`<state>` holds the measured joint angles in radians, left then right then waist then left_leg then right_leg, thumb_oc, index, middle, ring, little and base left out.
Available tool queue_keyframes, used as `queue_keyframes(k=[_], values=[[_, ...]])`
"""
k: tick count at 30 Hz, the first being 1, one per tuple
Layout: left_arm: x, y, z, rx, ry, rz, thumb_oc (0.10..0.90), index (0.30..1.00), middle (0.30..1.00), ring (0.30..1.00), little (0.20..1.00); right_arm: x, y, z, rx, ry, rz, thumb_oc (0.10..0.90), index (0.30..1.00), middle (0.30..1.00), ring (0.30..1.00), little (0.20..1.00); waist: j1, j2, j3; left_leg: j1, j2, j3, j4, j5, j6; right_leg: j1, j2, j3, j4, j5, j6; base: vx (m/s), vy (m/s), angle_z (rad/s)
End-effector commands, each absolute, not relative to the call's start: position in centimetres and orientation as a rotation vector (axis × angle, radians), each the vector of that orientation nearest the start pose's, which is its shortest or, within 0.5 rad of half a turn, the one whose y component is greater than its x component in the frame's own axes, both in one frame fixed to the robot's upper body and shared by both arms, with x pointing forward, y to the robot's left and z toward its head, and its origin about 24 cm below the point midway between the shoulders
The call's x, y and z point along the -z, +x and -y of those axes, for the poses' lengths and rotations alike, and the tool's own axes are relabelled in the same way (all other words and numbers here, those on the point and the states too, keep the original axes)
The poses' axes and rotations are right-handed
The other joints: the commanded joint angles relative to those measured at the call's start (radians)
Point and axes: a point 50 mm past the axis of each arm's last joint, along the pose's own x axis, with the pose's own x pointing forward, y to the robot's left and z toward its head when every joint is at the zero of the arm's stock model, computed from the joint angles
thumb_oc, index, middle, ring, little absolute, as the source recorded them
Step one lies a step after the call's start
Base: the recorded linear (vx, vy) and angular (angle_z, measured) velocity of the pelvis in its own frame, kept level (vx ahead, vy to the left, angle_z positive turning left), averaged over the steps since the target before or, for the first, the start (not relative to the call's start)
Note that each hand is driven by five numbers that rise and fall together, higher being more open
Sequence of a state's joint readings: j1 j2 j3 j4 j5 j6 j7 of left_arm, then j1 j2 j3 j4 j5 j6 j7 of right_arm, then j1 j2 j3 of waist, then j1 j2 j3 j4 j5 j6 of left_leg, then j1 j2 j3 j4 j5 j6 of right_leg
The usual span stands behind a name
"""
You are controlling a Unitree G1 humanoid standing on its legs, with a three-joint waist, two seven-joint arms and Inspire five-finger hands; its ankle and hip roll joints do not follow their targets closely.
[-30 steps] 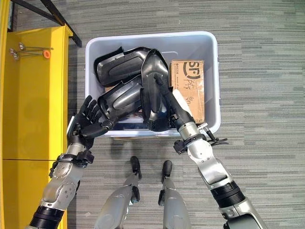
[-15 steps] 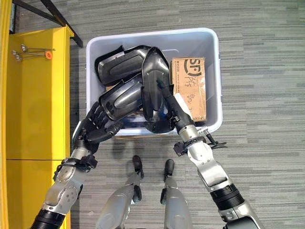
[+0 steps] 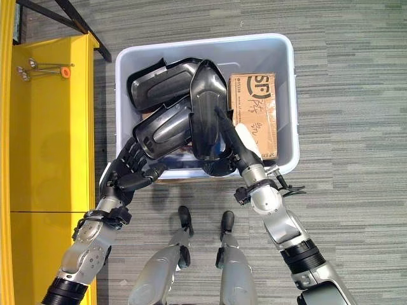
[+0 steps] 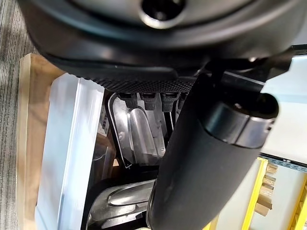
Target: Move parts from the plastic box to the shelf.
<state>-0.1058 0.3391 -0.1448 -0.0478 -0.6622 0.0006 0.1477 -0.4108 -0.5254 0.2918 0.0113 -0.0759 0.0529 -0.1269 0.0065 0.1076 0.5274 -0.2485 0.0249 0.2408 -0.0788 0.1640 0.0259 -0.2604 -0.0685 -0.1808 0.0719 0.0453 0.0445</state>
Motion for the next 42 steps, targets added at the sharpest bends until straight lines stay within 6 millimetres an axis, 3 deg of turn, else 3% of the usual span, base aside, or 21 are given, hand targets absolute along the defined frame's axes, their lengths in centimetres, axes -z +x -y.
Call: queue_keyframes(k=[1, 16, 29, 42], values=[[-11.5, 27.1, -17.4, 0.099, -0.344, 0.227, 0.900, 1.000, 1.000, 1.000, 1.000, -20.8, 30.9, 14.2, -0.087, -0.558, 0.634, 0.900, 1.000, 1.000, 1.000, 1.000, -0.014, -0.027, -0.014, 0.037, -0.055, -0.032, 0.038, -0.095, -0.042, -0.044, -0.030, 0.059, 0.000, 0.030, 0.060, 0.03, 0.017, -0.02], [-11.1, 27.1, -16.3, 0.146, -0.380, 0.209, 0.900, 1.000, 1.000, 1.000, 1.000, -21.7, 32.1, 14.1, 0.024, -0.612, 0.665, 0.900, 1.000, 1.000, 1.000, 1.000, -0.010, 0.007, -0.007, 0.022, -0.063, -0.036, 0.054, -0.101, -0.040, -0.069, -0.039, 0.061, 0.029, 0.018, 0.052, 0.02, 0.013, 0.00], [-10.7, 27.1, -15.9, 0.184, -0.383, 0.190, 0.900, 1.000, 1.000, 1.000, 1.000, -21.9, 33.2, 13.7, 0.000, -1.037, 0.752, 0.900, 1.000, 1.000, 1.000, 1.000, 0.019, 0.029, -0.007, -0.033, -0.066, -0.046, 0.066, -0.086, -0.042, -0.122, -0.051, 0.041, 0.046, 0.023, 0.054, 0.00, -0.002, 0.01], [-10.7, 26.7, -16.1, 0.192, -0.370, 0.189, 0.900, 1.000, 1.000, 1.000, 1.000, -22.2, 32.9, 13.2, -0.073, -1.151, 0.813, 0.900, 1.000, 1.000, 1.000, 1.000, 0.033, 0.029, -0.007, -0.099, -0.062, -0.053, 0.068, -0.066, -0.050, -0.185, -0.049, 0.026, 0.061, 0.025, 0.055, -0.01, -0.005, 0.03]])
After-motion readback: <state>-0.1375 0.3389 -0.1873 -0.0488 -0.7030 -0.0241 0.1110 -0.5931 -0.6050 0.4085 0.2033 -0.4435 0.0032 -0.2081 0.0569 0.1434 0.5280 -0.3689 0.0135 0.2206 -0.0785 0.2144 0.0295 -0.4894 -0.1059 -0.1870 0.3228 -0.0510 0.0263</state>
